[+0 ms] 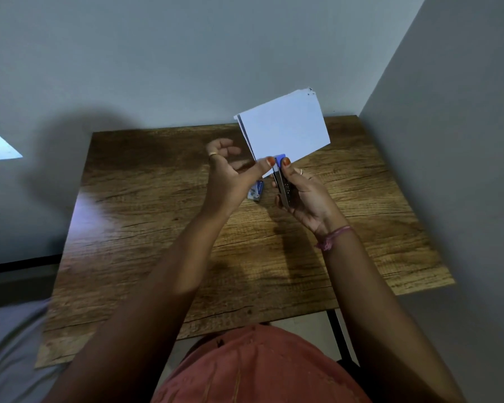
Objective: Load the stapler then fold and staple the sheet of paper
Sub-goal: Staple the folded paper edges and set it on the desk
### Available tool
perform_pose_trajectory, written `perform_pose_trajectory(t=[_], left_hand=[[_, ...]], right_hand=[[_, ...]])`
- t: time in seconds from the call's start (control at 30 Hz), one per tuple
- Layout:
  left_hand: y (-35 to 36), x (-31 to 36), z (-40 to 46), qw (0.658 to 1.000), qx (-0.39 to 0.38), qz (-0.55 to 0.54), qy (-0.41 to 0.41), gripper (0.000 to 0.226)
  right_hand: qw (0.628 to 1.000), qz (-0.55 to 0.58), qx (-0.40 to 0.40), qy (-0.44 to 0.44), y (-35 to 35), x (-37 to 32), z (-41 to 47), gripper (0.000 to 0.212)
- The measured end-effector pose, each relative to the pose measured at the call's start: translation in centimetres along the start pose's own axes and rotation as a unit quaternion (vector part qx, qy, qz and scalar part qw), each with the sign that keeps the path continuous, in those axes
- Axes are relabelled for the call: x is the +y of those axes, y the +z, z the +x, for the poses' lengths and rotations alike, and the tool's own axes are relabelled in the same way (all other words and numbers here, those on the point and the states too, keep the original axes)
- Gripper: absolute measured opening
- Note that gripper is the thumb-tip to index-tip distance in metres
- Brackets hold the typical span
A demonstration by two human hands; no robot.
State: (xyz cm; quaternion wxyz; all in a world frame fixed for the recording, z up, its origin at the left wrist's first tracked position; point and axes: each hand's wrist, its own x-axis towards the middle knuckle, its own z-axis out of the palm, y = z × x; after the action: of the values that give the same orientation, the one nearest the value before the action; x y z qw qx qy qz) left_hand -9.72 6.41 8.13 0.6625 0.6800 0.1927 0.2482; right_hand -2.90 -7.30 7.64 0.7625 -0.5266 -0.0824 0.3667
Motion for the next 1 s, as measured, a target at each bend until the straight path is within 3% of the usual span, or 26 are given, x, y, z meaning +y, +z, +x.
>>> perform_pose_trajectory(t=[0.17, 0.3, 0.57, 0.77, 1.0], left_hand=[[1.3, -0.7, -0.6, 0.985, -0.053, -0.11, -0.119, 0.059], [2.2, -1.1, -0.8, 0.976, -0.013, -0.16, -0.144, 0.043], [2.2, -0.3, -0.5, 0.965, 0.014, -0.196, -0.173, 0.028], [2.0, -0.5, -0.3, 0.968, 0.022, -0.183, -0.168, 0.013], [0.7, -0.3, 0.6, 0.958, -0.074, -0.213, -0.174, 0.016]], right_hand=[[0.999, -0.037, 0.001, -0.005, 0.7, 0.3, 0.2, 0.026], [0.999, -0.037, 0.0, -0.007, 1.1, 0.7, 0.5, 0.02], [0.997, -0.045, 0.04, -0.036, 1.8, 0.9, 0.8, 0.018], [0.996, -0.036, 0.069, -0.041, 2.6, 1.1, 0.8, 0.029], [0.997, -0.045, 0.055, -0.026, 2.2, 0.4, 0.9, 0.021]])
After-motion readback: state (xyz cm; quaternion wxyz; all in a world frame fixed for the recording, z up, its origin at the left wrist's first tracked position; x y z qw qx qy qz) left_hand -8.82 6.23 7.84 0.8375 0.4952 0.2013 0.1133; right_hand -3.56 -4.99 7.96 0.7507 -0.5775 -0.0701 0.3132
